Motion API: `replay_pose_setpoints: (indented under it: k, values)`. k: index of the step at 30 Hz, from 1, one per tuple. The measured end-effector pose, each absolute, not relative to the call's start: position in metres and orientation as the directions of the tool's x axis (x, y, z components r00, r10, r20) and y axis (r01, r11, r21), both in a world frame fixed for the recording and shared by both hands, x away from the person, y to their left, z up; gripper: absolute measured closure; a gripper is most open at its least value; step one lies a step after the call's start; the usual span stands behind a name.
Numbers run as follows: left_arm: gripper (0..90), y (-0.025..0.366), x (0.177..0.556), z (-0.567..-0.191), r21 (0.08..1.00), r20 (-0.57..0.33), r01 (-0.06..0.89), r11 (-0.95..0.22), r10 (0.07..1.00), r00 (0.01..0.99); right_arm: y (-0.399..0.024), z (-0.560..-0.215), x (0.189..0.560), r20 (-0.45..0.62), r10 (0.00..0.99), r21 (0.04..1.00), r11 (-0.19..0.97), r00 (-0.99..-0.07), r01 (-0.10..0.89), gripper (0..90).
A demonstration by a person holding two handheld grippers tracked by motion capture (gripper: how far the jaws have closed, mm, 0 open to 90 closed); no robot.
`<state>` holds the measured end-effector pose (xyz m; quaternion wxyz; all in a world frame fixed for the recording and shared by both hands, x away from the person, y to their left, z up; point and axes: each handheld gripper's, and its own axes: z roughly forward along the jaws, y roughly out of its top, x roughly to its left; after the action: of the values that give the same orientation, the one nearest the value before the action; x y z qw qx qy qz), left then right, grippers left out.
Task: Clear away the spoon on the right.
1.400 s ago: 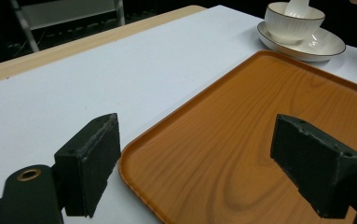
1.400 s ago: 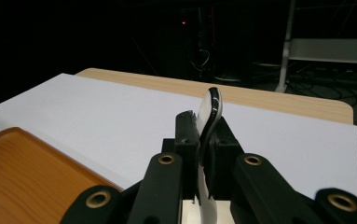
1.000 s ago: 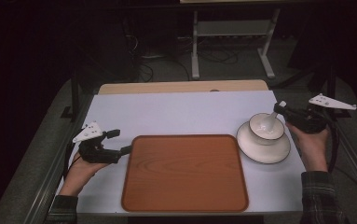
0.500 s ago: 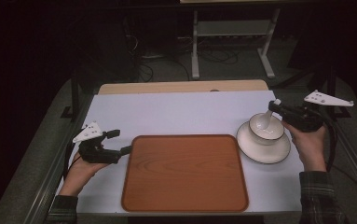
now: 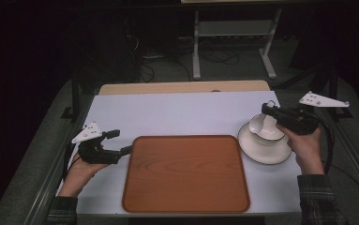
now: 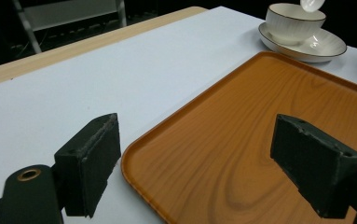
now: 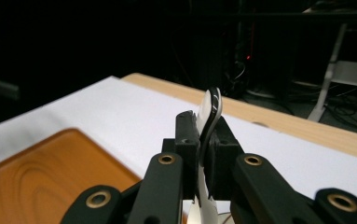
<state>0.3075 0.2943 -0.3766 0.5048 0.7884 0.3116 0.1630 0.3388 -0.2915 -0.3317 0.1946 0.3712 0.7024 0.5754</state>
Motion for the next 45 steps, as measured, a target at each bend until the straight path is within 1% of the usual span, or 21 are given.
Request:
replay_pose_setpoints:
  k: [1, 3, 4, 16, 22, 30, 39, 45]
  values:
    - [15.4, 0.295, 0.307, -0.376, 0.898, -0.059, 0.327, -0.294, 0.657, 0.751, -0.284, -0.333, 0.337, 0.137, 0.736, 0.949, 0.095, -0.663, 0.301, 84.8]
    - [15.4, 0.295, 0.307, -0.376, 0.898, -0.059, 0.327, -0.293, 0.658, 0.751, -0.281, -0.334, 0.336, 0.135, 0.732, 0.947, 0.102, -0.668, 0.304, 84.8]
    - [15.4, 0.295, 0.307, -0.376, 0.899, -0.059, 0.327, -0.293, 0.658, 0.751, -0.273, -0.335, 0.335, 0.128, 0.721, 0.943, 0.123, -0.681, 0.308, 84.8]
    - [15.4, 0.294, 0.307, -0.377, 0.896, -0.061, 0.331, -0.297, 0.656, 0.753, -0.238, -0.349, 0.329, 0.128, 0.658, 0.922, 0.197, -0.742, 0.334, 84.8]
    - [15.4, 0.294, 0.307, -0.378, 0.896, -0.061, 0.331, -0.298, 0.654, 0.754, -0.227, -0.355, 0.326, 0.121, 0.636, 0.908, 0.239, -0.762, 0.343, 84.8]
    - [15.4, 0.295, 0.307, -0.377, 0.897, -0.062, 0.330, -0.294, 0.655, 0.753, -0.222, -0.361, 0.321, 0.133, 0.612, 0.903, 0.249, -0.780, 0.350, 84.8]
    - [15.4, 0.293, 0.307, -0.378, 0.896, -0.062, 0.330, -0.297, 0.652, 0.756, -0.215, -0.374, 0.320, 0.157, 0.593, 0.878, 0.283, -0.790, 0.386, 84.7]
    - [15.4, 0.294, 0.307, -0.378, 0.897, -0.063, 0.330, -0.295, 0.654, 0.754, -0.206, -0.385, 0.324, 0.145, 0.594, 0.849, 0.336, -0.791, 0.408, 84.7]
